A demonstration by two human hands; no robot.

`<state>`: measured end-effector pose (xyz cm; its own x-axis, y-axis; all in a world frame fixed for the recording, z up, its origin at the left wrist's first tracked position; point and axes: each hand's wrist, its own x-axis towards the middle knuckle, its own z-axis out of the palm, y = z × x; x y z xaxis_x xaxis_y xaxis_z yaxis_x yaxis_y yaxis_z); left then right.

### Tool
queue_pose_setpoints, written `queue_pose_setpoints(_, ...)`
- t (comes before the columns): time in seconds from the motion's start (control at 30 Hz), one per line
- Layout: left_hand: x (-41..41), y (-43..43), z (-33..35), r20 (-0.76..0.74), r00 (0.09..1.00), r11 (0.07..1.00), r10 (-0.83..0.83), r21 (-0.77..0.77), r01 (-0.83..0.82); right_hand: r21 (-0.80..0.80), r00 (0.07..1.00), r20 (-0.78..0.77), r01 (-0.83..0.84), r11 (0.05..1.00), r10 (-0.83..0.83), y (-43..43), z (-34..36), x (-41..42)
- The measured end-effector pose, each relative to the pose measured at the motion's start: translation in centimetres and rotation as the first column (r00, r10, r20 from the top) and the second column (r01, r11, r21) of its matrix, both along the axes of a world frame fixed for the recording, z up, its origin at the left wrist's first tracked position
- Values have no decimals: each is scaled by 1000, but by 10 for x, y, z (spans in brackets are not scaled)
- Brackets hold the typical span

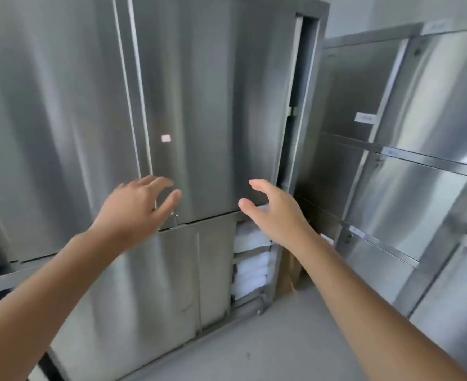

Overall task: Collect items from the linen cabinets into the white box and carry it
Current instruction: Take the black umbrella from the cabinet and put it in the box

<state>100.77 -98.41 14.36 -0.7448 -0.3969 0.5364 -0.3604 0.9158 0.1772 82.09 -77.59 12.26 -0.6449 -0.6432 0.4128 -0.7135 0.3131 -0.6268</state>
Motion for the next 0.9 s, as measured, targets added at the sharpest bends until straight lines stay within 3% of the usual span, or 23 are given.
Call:
queue_pose_setpoints(0.17,-99,100,6,-42,929,930,-367,24,368,20,947,10,321,947,-321,143,-1,-20)
queue_pose_setpoints(0.37,-171,212,10,-49,807,806,-589,42,591,-20,819,6,574,819,-574,265,14,-35)
queue_pose_setpoints(0.5,-196,261,10,-45,754,752,-655,49,657,-61,786,4,618,784,-618,305,19,-43)
queue_pose_setpoints(0.9,-237,336,-2,41,714,715,-699,-9,699,-124,728,23,682,721,-685,384,4,-67)
